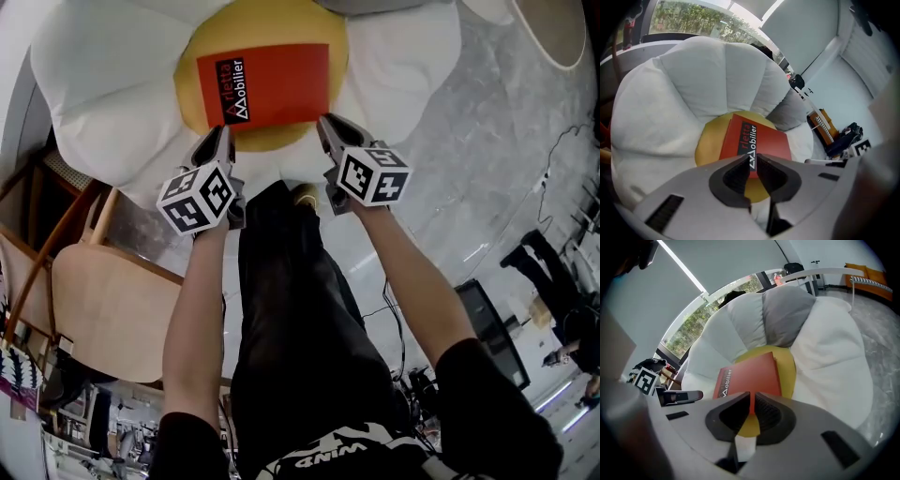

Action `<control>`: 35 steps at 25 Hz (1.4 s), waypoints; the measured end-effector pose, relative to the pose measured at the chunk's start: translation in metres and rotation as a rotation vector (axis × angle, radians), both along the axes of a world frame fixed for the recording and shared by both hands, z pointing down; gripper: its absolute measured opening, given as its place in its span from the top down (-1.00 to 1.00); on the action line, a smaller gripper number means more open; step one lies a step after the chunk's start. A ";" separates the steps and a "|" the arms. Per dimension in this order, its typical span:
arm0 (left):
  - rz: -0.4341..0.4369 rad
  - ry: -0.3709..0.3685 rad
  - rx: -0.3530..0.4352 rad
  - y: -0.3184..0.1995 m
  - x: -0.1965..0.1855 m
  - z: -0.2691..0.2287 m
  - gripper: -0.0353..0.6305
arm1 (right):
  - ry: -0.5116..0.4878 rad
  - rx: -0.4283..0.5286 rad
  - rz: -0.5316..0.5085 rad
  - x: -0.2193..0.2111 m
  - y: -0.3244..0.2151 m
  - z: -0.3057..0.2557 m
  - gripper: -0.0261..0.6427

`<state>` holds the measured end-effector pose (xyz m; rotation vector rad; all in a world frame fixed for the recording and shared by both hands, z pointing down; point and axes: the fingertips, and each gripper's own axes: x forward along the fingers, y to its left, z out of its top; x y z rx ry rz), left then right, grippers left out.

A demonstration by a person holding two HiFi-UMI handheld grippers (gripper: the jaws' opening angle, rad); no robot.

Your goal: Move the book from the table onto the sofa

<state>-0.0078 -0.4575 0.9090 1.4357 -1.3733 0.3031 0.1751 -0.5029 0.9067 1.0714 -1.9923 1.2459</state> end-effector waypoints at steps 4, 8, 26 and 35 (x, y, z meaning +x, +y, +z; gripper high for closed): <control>0.021 0.048 -0.021 0.006 0.018 -0.025 0.84 | 0.007 -0.005 -0.033 -0.011 0.008 -0.029 0.89; 0.050 0.085 -0.035 0.017 0.035 -0.060 0.86 | 0.002 -0.003 -0.040 -0.015 0.013 -0.065 0.90; 0.056 0.138 0.081 0.064 0.046 -0.318 0.87 | -0.127 0.003 -0.091 -0.028 0.087 -0.301 0.90; 0.088 0.163 0.157 0.081 0.065 -0.416 0.87 | -0.187 0.083 -0.136 -0.024 0.098 -0.402 0.90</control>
